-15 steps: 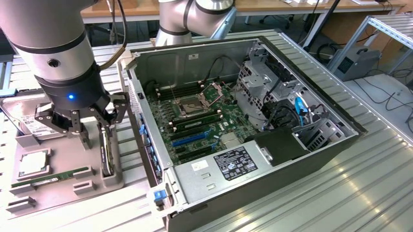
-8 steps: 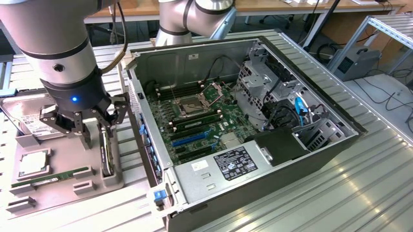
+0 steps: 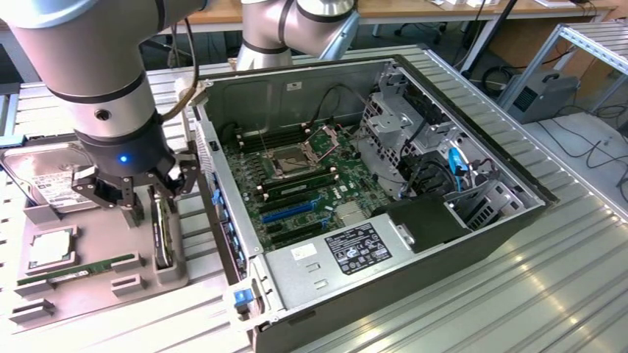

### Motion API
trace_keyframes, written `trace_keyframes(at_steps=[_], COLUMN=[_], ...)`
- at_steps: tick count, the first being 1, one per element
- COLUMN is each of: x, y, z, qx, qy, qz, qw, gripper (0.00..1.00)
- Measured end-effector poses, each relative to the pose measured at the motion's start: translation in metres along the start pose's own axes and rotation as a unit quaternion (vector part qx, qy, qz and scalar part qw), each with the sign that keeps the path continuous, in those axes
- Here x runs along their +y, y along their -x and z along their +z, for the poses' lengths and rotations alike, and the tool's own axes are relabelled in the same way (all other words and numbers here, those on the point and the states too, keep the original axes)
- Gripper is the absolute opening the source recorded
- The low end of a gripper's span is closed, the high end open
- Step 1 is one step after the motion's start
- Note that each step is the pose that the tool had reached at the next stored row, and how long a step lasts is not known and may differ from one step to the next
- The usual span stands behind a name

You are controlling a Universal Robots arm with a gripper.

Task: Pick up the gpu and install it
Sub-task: 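Pick up the gpu and move the gpu toward the slot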

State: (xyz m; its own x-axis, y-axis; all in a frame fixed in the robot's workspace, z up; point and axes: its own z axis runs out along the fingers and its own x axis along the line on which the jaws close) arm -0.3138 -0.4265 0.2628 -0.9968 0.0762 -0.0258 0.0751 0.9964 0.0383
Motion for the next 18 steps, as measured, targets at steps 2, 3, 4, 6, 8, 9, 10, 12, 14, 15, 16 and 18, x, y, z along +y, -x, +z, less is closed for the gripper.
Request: trace_keyframes(at_steps=[2,3,4,6,8,9,10,12,14,15,16,18], x=[0.0018,0.0029,0.0042,0.0065,0.008,0.0082,0.0082,0.008,0.008,0.008,0.008,0.008], y=[0.0,-0.001,-0.001,-0.004,-0.006,-0.006,-0.006,-0.006,-0.006,-0.006,-0.006,-0.006], z=[0.0035,0.0049,0.0062,0.0083,0.0101,0.011,0.0124,0.0158,0.0177,0.0176,0.0176,0.0177], qx=[0.0,0.0,0.0,-0.0001,-0.0001,-0.0001,-0.0001,-0.0001,-0.0001,0.0,0.0,0.0], qy=[-0.0007,-0.0009,-0.0012,-0.0014,-0.0016,-0.0017,-0.0016,-0.0016,-0.0016,-0.0017,-0.0017,-0.0017], qz=[0.0,0.0,0.0,0.0,0.0,0.0,0.0,0.0,0.0,0.0,0.0,0.0], qw=[1.0,1.0,1.0,1.0,1.0,1.0,1.0,1.0,1.0,1.0,1.0,1.0], gripper=[0.48,0.48,0.48,0.48,0.48,0.48,0.48,0.48,0.48,0.48,0.48,0.48])
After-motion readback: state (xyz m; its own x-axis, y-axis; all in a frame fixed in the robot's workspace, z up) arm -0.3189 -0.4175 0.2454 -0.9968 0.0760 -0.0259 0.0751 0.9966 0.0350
